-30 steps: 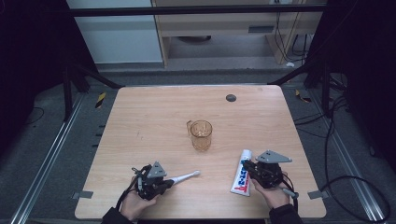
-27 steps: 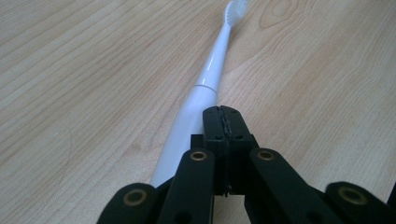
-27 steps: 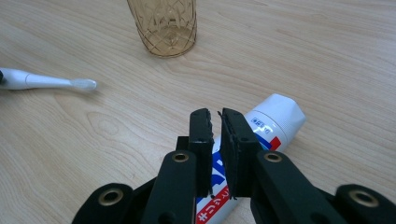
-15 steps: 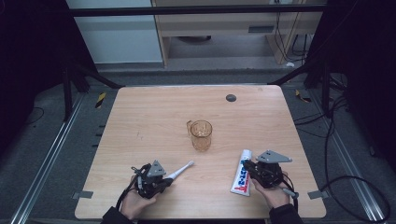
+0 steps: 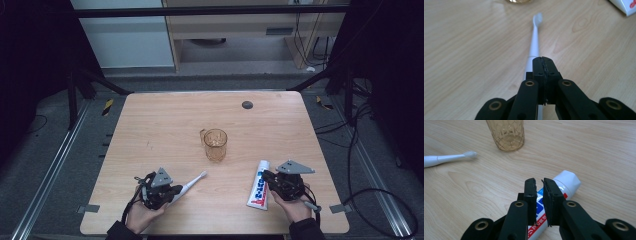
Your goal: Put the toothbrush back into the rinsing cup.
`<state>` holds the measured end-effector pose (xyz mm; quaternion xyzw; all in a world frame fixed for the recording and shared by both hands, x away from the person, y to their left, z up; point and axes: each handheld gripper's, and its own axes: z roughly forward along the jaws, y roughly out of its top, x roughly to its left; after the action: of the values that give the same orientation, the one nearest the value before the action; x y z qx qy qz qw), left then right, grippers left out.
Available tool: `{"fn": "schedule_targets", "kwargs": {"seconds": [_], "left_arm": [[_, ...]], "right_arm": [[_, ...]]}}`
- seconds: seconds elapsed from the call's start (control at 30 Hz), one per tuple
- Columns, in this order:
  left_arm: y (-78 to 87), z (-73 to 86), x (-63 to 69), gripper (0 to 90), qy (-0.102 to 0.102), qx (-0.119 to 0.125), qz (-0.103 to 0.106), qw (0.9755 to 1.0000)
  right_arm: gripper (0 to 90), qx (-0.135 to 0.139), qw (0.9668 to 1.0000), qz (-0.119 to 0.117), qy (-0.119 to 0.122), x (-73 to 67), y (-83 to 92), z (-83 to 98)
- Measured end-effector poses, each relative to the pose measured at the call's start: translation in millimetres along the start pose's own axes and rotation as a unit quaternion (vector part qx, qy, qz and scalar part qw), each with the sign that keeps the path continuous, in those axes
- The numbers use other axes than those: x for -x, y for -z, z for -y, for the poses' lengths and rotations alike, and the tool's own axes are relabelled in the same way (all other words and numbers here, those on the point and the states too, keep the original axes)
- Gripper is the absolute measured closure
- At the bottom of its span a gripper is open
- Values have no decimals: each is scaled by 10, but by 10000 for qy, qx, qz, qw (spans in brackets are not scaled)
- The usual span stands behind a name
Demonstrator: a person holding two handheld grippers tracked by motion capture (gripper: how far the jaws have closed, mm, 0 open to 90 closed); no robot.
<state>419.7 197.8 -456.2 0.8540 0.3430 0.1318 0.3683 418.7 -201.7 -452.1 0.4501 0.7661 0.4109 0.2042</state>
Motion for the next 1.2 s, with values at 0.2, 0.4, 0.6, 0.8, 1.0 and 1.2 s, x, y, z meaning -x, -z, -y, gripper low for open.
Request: {"fn": "schedule_targets", "kwargs": {"seconds": [0.2,0.4,0.6,0.8,1.0,1.2], "left_arm": [[113,-93,-114,808,127,102,-157,9997],[185,-172,-213,725,191,5,-215,9996],[172,-210,-244,622,132,-287,-157,9994],[124,-241,-208,575,-18,-450,-66,9990],[33,-301,-125,535,-211,-756,-136,9968],[-34,-308,-92,514,-301,-961,-83,9949]], "right_arm": [[732,121,9996,218,-119,124,48,5],[648,207,9982,518,-233,276,95,21],[592,186,9962,807,-281,416,130,61],[576,123,9955,895,-269,460,126,86],[575,46,9958,883,-254,464,102,87],[574,-11,9960,871,-215,457,89,93]]}}
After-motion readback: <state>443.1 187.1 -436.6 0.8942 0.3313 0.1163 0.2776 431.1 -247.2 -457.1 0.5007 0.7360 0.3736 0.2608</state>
